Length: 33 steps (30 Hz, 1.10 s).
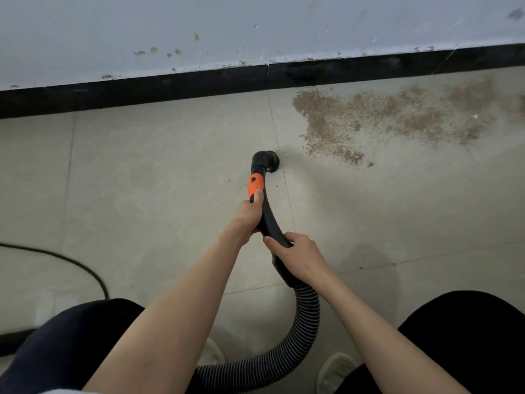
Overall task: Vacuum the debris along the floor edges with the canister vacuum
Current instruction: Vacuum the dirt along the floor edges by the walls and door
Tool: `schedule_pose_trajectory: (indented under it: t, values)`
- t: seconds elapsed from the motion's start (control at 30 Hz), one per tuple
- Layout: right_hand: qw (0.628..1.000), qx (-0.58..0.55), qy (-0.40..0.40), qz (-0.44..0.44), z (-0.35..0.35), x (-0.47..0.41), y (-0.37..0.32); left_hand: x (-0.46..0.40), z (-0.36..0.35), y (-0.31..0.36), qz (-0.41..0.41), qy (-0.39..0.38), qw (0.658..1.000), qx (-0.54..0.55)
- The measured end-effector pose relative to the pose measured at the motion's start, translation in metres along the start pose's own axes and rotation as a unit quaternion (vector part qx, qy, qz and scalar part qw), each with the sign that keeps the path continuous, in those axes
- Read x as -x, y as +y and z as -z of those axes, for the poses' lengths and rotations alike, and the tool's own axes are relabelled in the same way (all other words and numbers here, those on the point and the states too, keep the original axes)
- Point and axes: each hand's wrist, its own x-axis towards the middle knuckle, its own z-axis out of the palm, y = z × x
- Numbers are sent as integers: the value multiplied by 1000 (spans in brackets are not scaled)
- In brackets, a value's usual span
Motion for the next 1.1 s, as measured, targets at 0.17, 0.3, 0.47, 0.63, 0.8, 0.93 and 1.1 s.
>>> schedule_pose_trajectory:
  t: [0.17, 0.3, 0.47, 0.63, 0.8, 0.93, 1.1]
  values:
    - [998, -30, -44, 19, -1, -11, -2, 1, 8, -3, -16, 73, 997, -15]
    - [994, -1, -101, 43, -13, -19, -18, 3, 36, -11, -2, 142, 990, 18]
    - [987, 31, -150, 58, -22, -11, -20, 17, 49, -27, 25, 175, 984, 20]
    - [992, 25, -118, 30, -18, 12, 11, 33, 27, -48, 12, 144, 989, 11]
    - [999, -1, -53, 5, -9, 25, 25, 32, 3, -44, -4, 79, 997, -2]
    - [1000, -21, -11, -12, -2, 26, 31, 28, -14, -32, -7, 40, 999, -24]
    - [999, -49, -1, -12, 4, 27, 32, 29, -23, -24, -5, 31, 999, -42]
